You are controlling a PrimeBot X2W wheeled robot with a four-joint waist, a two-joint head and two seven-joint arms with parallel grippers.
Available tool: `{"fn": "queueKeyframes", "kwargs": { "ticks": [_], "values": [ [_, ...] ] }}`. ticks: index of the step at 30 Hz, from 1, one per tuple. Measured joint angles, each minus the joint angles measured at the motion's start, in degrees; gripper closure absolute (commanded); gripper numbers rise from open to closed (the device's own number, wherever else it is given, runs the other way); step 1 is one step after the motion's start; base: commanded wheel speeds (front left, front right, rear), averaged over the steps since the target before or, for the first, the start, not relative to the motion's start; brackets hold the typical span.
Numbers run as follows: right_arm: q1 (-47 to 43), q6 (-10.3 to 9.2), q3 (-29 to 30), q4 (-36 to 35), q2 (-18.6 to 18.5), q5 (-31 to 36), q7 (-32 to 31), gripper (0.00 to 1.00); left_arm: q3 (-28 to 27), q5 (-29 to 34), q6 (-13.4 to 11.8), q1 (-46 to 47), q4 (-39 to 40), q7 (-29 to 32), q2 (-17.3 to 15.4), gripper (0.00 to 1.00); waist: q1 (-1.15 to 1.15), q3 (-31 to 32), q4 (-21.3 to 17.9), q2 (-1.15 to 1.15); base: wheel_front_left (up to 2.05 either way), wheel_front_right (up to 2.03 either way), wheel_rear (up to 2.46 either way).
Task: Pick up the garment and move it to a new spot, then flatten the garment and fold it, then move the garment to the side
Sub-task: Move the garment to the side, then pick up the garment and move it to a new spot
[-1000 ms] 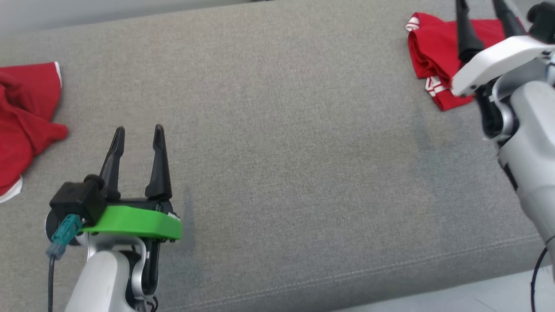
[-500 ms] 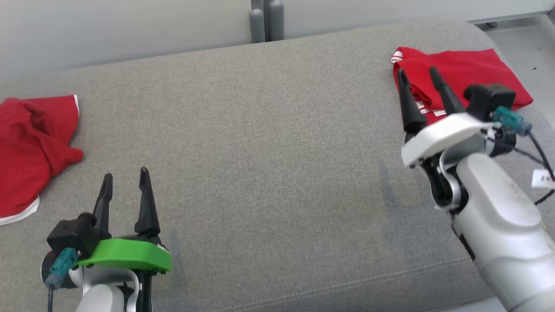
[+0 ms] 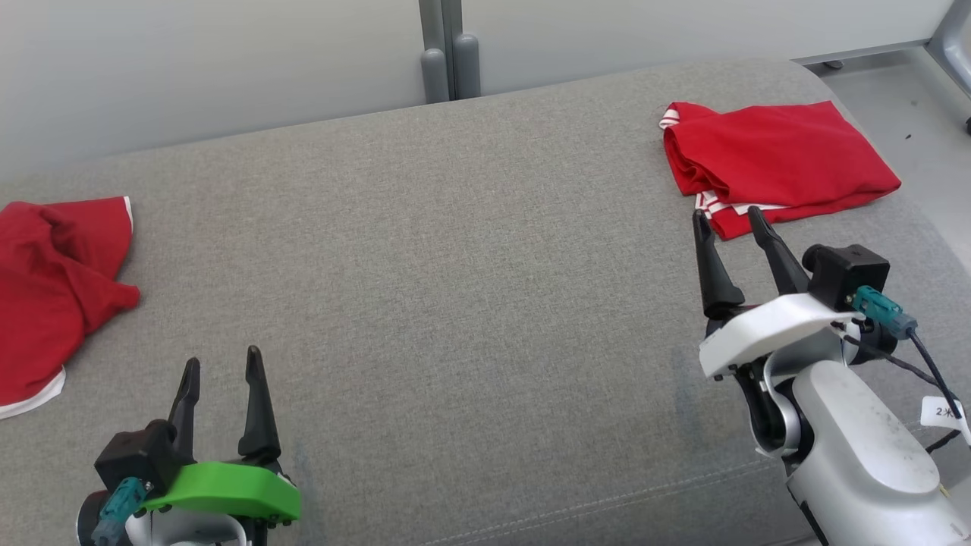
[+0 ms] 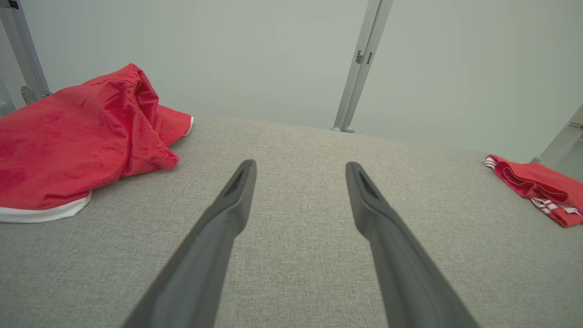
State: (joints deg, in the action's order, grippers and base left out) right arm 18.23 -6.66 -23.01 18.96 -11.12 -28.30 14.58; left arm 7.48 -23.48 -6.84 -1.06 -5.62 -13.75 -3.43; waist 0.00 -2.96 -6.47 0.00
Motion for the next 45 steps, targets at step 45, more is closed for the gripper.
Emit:
{"fn": "queueKeyframes", "kwargs": {
  "ticks": [45],
  "values": [
    [-15.0,-0.49,4.5,-9.6,1.5,6.5,0.0,0.00,0.6,3.1,0.0,-4.8,0.0,-0.5,0.6,0.00,0.00,2.7,3.2,0.00,0.00,0.00,0.00]
  ]
}}
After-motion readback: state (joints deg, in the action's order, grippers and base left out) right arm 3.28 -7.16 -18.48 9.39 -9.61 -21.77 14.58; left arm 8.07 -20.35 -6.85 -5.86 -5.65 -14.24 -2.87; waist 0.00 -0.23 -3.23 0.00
